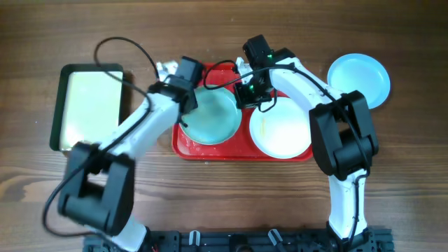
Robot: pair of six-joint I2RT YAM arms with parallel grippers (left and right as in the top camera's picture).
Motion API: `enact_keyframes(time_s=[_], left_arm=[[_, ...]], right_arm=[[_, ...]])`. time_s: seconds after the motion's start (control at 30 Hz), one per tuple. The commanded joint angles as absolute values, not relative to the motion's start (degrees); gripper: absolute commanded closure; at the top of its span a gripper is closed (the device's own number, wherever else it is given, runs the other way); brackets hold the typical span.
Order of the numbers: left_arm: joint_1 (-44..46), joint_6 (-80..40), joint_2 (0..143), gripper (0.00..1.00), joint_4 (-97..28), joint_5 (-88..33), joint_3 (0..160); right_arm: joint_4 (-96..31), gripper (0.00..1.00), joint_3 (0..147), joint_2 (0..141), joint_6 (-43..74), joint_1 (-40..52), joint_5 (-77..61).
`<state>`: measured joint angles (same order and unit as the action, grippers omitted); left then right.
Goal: Clean dirty plates on tray and stack at the side
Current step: 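Hold the second blue plate with the right gripper and scrub it with the sponge, then lift the second blue plate with the right gripper and stack it on the first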
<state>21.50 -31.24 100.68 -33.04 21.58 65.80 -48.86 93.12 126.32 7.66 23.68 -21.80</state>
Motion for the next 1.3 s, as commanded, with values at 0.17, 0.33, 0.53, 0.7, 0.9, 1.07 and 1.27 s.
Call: enact_keyframes(time_s=[0.17, 0.33, 0.53, 0.7, 0.9, 1.07, 1.27], left_arm=[[23.11, -31.99, 101.19, 0.96, -26.30, -10.00, 65.47], [22.70, -31.94, 109.38, 0.96, -27.05, 1.76, 65.47], [21.54, -31.81, 108.40, 0.96, -33.21, 25.56, 65.71], [19.94, -34.00, 96.95, 0.96, -34.37, 28.75, 65.76], [11.66, -36.53, 77.58, 0.96, -34.57, 9.89, 65.76], [0.45, -36.27, 73.67, 0.96, -38.87, 2.61, 65.73], [-7.86, -32.58, 74.04, 0.96, -42.54, 2.59, 65.67]], right_arm=[[-48.21, 0.96, 92.97, 126.76, 9.28, 23.29, -20.43], [-48.25, 0.96, 92.97, 126.76, 9.58, 23.29, -20.40], [-48.27, 0.96, 92.97, 126.76, 9.54, 23.18, -20.38], [-47.20, 0.96, 92.99, 126.58, 9.15, 23.14, -20.56], [-45.91, 0.96, 93.43, 117.91, 5.74, 23.46, -15.31], [-44.62, 0.96, 93.43, 105.06, -1.45, 29.95, 7.90], [-40.07, 0.96, 93.43, 98.98, -19.18, 44.23, 38.94]])
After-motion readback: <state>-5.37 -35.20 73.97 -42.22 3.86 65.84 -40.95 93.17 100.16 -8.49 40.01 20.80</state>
